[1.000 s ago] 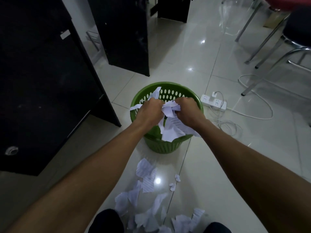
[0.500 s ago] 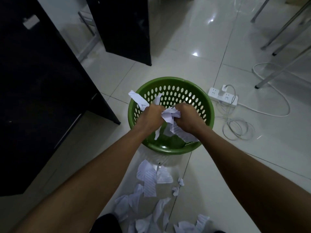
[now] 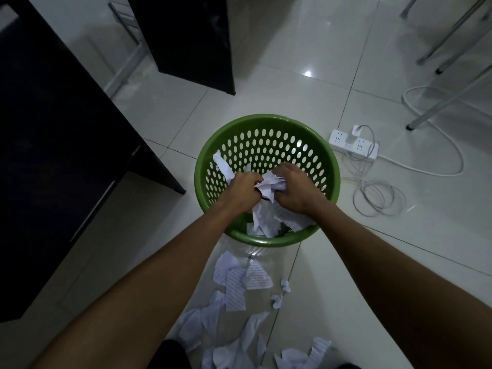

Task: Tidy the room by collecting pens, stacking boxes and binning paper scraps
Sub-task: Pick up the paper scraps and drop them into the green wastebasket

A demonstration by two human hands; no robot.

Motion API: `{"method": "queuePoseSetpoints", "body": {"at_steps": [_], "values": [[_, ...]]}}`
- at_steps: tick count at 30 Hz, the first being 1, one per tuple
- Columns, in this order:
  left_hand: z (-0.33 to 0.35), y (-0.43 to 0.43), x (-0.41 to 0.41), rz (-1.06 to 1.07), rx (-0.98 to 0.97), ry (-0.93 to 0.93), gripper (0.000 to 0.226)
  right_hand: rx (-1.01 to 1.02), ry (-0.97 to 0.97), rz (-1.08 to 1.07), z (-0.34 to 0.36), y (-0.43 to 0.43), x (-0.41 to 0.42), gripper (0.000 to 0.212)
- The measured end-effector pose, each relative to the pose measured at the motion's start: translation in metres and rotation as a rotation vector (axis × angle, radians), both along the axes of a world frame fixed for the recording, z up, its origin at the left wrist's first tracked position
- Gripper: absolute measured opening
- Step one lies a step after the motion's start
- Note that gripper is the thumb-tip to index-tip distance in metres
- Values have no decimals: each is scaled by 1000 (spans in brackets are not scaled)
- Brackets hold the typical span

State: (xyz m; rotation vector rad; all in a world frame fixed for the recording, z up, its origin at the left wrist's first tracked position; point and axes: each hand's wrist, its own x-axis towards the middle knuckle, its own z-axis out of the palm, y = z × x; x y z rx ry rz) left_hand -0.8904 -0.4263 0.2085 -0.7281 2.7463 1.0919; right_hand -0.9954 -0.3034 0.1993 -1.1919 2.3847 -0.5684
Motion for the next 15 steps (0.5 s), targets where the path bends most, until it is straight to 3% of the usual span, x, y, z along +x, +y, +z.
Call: {"method": "queuePoseSetpoints", "body": {"at_steps": [3, 8, 15], "values": [[-9, -3, 0, -45, -38, -27, 11, 62, -34, 2, -1, 2, 0, 77], [-20, -10, 6, -76, -145, -126, 65, 191, -53, 64, -5, 2, -2, 107], [-26, -14, 10, -73, -200, -140, 73, 213, -10, 62, -9, 0, -2, 107]]}}
